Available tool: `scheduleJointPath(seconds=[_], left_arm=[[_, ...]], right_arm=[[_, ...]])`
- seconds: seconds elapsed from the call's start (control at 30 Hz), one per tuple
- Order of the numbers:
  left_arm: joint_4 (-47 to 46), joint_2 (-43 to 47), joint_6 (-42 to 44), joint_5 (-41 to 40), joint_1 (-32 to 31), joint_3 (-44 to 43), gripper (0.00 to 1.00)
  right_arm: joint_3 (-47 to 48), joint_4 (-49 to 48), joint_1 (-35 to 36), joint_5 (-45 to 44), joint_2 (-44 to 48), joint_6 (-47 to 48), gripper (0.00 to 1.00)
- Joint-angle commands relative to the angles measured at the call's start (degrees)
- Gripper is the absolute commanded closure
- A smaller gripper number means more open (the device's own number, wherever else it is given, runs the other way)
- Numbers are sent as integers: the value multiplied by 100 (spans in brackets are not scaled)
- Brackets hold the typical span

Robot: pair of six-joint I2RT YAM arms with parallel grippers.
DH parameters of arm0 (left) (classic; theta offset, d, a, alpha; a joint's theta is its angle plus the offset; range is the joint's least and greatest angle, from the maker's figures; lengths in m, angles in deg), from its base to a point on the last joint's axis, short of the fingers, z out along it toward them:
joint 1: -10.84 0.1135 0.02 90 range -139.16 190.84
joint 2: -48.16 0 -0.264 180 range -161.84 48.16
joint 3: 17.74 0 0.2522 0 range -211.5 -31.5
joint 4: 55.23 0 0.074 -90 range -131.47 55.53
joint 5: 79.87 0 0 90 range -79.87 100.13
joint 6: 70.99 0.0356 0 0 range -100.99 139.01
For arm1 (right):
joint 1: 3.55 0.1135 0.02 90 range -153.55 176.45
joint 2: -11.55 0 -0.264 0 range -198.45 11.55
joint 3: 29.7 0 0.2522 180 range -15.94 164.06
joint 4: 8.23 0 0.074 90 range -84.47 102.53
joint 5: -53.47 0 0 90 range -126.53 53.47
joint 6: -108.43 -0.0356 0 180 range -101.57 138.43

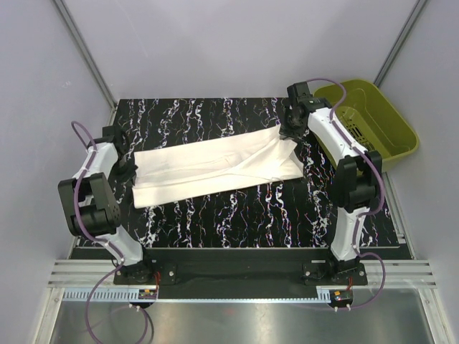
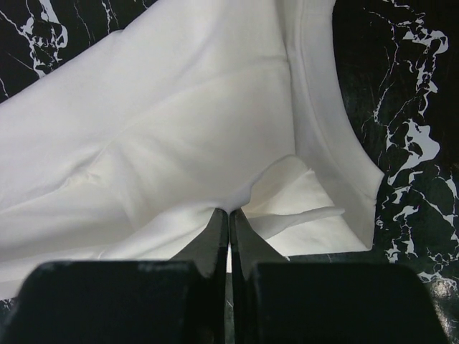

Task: Fold and stack the t-shirts
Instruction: Fold the tshirt

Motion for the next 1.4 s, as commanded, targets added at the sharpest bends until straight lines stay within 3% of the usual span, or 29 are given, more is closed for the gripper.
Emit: scheduleJointPath(seconds=[0.0, 0.9, 1.2, 1.3, 1.33, 1.37], left_arm=[[-145, -170, 117, -106, 4, -345, 100], [-84, -873, 91, -281, 4, -863, 96], [-137, -987, 65, -325, 13, -855, 95], [-102, -918, 73, -482, 13, -846, 85], [-102, -848, 47, -545, 4, -811, 69], [-145, -760, 56, -589, 4, -758, 62]], right_arm=[[399, 3, -107, 25, -138, 117, 100], [1049, -164, -160, 51, -1105, 38, 100], [1436, -208, -177, 51, -1535, 56, 95], [1524, -243, -186, 60, -1710, 64, 90], [1646, -243, -204, 60, -1764, 64, 87], [1743, -174, -212, 51, -1825, 108, 83]])
